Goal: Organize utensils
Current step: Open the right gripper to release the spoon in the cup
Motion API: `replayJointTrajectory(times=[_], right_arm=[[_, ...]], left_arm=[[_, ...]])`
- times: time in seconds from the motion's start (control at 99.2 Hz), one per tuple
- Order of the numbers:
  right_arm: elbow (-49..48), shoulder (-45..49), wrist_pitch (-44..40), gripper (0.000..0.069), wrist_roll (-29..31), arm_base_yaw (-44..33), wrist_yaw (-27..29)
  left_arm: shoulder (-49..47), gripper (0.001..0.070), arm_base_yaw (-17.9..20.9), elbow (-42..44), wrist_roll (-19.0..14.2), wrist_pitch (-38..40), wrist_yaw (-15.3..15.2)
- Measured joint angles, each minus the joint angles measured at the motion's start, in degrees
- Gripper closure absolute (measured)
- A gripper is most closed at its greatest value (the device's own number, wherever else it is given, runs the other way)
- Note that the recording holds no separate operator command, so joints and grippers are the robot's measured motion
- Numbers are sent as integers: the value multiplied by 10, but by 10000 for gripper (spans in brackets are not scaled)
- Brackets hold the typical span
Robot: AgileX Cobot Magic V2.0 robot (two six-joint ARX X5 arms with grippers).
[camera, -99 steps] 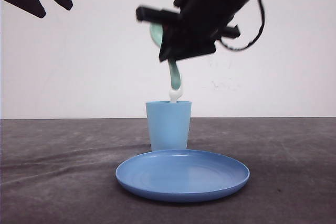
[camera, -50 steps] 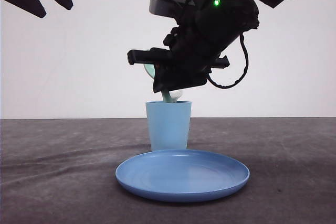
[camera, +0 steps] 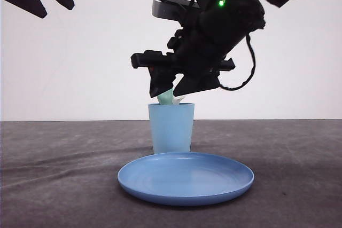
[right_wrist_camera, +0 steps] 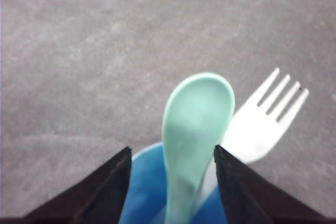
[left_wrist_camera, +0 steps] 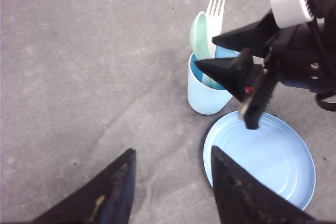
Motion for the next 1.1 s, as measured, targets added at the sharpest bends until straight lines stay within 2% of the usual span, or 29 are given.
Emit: replayJointTrajectory(times=[0.222,0.292,0.343,0.464,0.514,0.776,1.099], right_arm=[[0,-106,-92,376,0,6,-1],[0,-144,-132,351,1,10,-12],[0,-168,-166,294,7,13,-15],[0,-211,-236,73,40,18,-18],[0,-221,-258,8,56,20,-18],[0,-204,-360,11,130,28,-18],[0,-125,-348,11,172,32,-18]], left_arm=[[0,443,0,0,0,0,0],[0,443,0,0,0,0,0],[0,443,0,0,0,0,0],[0,443,0,0,0,0,0],[0,443,0,0,0,0,0],[0,443,0,0,0,0,0],[0,443,0,0,0,1,0]])
